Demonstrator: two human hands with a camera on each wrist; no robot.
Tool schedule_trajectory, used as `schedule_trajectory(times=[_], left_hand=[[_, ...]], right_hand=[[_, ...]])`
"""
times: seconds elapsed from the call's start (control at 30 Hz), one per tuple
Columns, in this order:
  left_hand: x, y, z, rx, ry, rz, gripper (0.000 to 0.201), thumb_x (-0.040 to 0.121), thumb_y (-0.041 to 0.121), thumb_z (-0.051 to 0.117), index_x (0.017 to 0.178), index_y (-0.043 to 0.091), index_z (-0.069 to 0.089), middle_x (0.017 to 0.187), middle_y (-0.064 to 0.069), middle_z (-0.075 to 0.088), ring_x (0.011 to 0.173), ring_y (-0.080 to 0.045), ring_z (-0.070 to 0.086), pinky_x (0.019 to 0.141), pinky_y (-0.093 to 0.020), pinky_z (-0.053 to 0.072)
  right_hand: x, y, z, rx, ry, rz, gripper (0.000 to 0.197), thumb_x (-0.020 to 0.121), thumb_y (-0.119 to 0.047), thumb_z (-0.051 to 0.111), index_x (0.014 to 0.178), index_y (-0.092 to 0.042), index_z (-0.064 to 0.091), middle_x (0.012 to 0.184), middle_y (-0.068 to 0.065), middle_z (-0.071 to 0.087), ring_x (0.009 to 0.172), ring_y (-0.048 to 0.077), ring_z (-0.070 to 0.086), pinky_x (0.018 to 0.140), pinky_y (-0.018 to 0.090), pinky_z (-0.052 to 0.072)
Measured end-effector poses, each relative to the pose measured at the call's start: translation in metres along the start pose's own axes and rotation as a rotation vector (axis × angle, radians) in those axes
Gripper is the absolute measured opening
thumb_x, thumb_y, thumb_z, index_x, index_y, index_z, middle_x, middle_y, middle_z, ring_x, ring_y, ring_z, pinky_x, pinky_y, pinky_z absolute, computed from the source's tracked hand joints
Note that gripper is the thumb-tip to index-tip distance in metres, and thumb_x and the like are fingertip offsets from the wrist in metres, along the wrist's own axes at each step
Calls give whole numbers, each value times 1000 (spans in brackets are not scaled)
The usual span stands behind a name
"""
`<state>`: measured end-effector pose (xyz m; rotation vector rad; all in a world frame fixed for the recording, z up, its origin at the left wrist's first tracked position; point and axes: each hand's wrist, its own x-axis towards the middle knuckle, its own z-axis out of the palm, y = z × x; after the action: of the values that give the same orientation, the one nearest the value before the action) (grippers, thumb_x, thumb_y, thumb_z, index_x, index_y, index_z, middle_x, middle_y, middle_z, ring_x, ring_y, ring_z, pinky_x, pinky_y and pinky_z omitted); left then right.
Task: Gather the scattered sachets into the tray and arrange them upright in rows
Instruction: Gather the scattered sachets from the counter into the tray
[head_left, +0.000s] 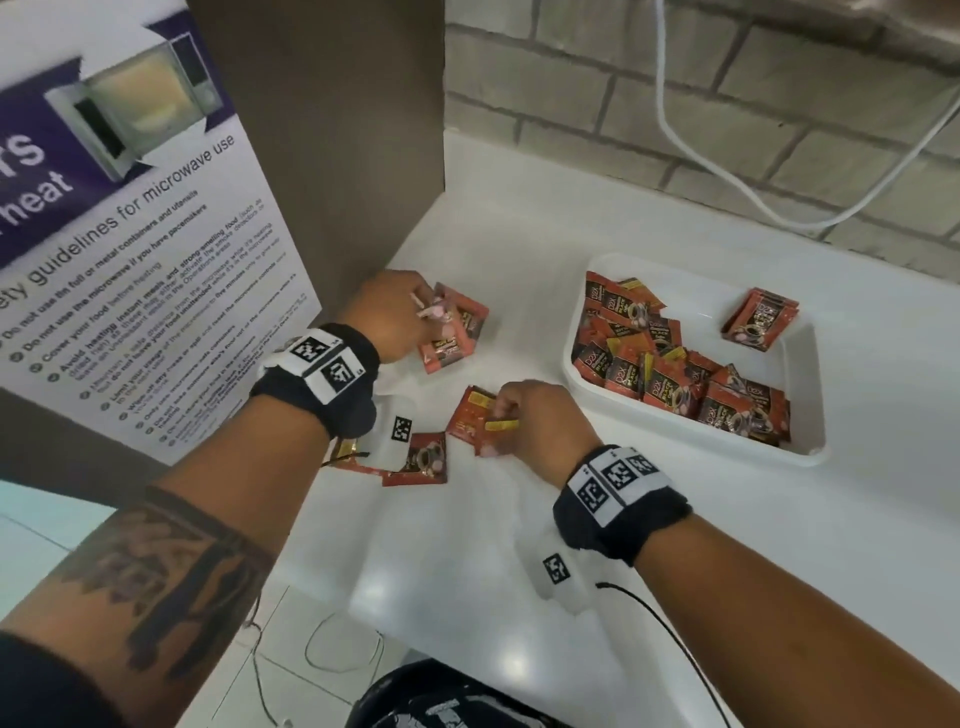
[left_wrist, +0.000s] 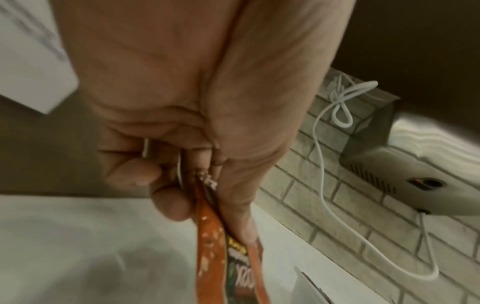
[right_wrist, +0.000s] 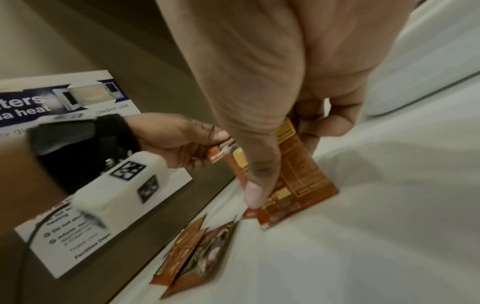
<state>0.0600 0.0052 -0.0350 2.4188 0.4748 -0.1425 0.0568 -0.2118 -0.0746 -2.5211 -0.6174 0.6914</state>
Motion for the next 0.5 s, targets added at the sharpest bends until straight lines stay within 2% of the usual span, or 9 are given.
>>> schedule_trajectory(times=[0.03, 0.1, 0.17, 0.2, 0.3, 0.4, 0.47, 0.5], left_hand=[[-6, -6, -3, 34, -21, -48, 35, 81, 28, 84, 107, 14, 64, 117, -9, 66, 104, -28, 63, 90, -39, 52], [-20, -15, -4, 144, -57, -113, 36, 86, 27, 79, 113, 9, 64, 120, -11, 64, 109, -30, 62, 93, -38, 50], [-32, -23, -2, 204, -77, -153, 32, 90, 22, 74, 113, 3, 65, 116, -14, 66, 107, -31, 63, 90, -36, 50], [-36, -30, -1, 214, -81, -175, 30, 90, 21, 73, 113, 3, 65, 115, -14, 67, 105, -30, 64, 88, -36, 51], [-49, -47, 4, 227, -84, -233, 35, 91, 25, 72, 119, 7, 59, 115, -13, 66, 104, -30, 64, 90, -39, 54], [-56, -63, 10, 201, -98, -258, 38, 91, 24, 71, 121, 8, 56, 117, -12, 64, 105, -30, 62, 92, -42, 53], [-61, -70, 14, 176, -92, -267, 34, 91, 22, 69, 119, 9, 54, 112, -10, 63, 101, -28, 60, 86, -39, 51], [-63, -73, 16, 156, -79, -267, 30, 91, 20, 68, 116, 9, 53, 108, -9, 63, 98, -27, 60, 81, -36, 49]], right_hand=[[4, -3, 2, 0, -4, -32, 34, 67, -24, 91, 89, -18, 65, 107, 3, 57, 95, 21, 56, 76, 26, 43], [13, -7, 8, -65, -10, -94, 37, 69, -23, 89, 101, -16, 71, 126, 5, 47, 112, 25, 47, 92, 26, 41], [21, -11, 12, -166, -36, -105, 46, 73, -26, 86, 115, -18, 70, 140, 5, 37, 123, 28, 39, 100, 27, 36], [25, -12, 14, -214, -43, -98, 51, 73, -29, 86, 120, -19, 67, 141, 5, 36, 123, 29, 38, 101, 29, 36], [34, -17, 12, -242, -40, -41, 62, 72, -31, 86, 125, -17, 58, 128, 9, 45, 113, 29, 49, 97, 34, 43], [39, -18, 10, -95, -42, 5, 60, 71, -20, 87, 117, -14, 48, 108, 6, 62, 100, 26, 63, 86, 41, 56], [37, -20, 8, 41, -20, -4, 52, 77, -9, 80, 114, -17, 44, 100, 5, 67, 89, 22, 71, 73, 44, 62], [35, -21, 5, 82, 6, -15, 51, 78, -9, 80, 115, -19, 45, 99, 5, 67, 86, 21, 71, 71, 44, 63]])
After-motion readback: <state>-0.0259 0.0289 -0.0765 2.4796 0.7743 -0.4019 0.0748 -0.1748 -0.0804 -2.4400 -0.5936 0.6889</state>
